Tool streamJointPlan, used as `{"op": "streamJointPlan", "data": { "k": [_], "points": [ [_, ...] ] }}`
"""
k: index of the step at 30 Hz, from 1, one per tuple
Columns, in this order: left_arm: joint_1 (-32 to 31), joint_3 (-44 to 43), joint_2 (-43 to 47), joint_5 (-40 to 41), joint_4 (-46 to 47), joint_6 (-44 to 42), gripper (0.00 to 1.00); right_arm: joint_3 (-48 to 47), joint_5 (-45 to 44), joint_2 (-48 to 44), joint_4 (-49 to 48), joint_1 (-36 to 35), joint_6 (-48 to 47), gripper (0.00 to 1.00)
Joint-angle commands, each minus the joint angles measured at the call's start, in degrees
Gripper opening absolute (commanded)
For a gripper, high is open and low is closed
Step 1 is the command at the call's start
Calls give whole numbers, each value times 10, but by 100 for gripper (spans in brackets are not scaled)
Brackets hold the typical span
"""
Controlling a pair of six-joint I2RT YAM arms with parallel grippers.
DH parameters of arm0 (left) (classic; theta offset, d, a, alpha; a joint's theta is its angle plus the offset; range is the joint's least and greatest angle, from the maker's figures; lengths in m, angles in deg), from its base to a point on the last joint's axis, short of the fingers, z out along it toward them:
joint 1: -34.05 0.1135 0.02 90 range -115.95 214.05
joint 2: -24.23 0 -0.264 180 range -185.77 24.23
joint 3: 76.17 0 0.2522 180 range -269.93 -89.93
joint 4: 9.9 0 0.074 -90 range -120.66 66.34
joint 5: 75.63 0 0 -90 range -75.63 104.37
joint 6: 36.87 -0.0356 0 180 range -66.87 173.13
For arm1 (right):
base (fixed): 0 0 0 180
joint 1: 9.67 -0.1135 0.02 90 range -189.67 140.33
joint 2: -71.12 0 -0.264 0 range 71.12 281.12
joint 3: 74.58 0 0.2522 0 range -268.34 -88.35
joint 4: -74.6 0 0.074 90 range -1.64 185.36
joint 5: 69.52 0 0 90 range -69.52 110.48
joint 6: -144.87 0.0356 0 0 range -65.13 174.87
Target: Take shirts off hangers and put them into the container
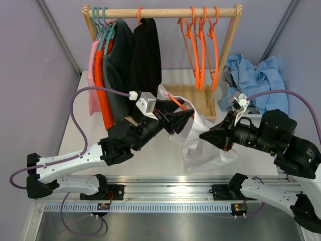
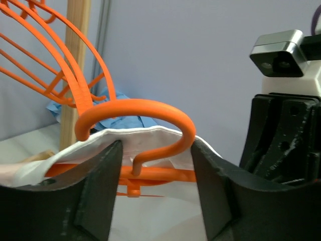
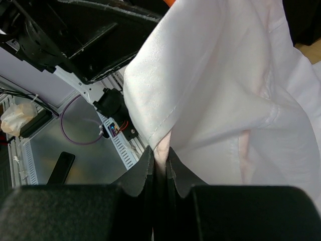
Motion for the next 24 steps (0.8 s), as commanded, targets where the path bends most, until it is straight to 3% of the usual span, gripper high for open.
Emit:
{"op": "streamJointPlan", "data": {
  "k": [1,3,10,20,22,24],
  "points": [
    [-1,1,-11,42,61,-56,57,-9,23,-1,-39,-4,-10,0],
    [-1,-1,-17,53,67,-64,50,-9,26,-4,-39,-3,-9,0],
    [0,-22,-51,58,78,-91,2,-2,36,-11,-43,-3,-6,0],
    [0,-50,-47,69,62,-102,0,8,27,-17,-35,-3,-3,0],
    [0,-62,-37,70,41,-107,0,9,19,-13,-25,-3,-6,17],
    [0,-83,-28,72,26,-113,0,12,12,-13,-21,-3,-7,54]
  ]
}}
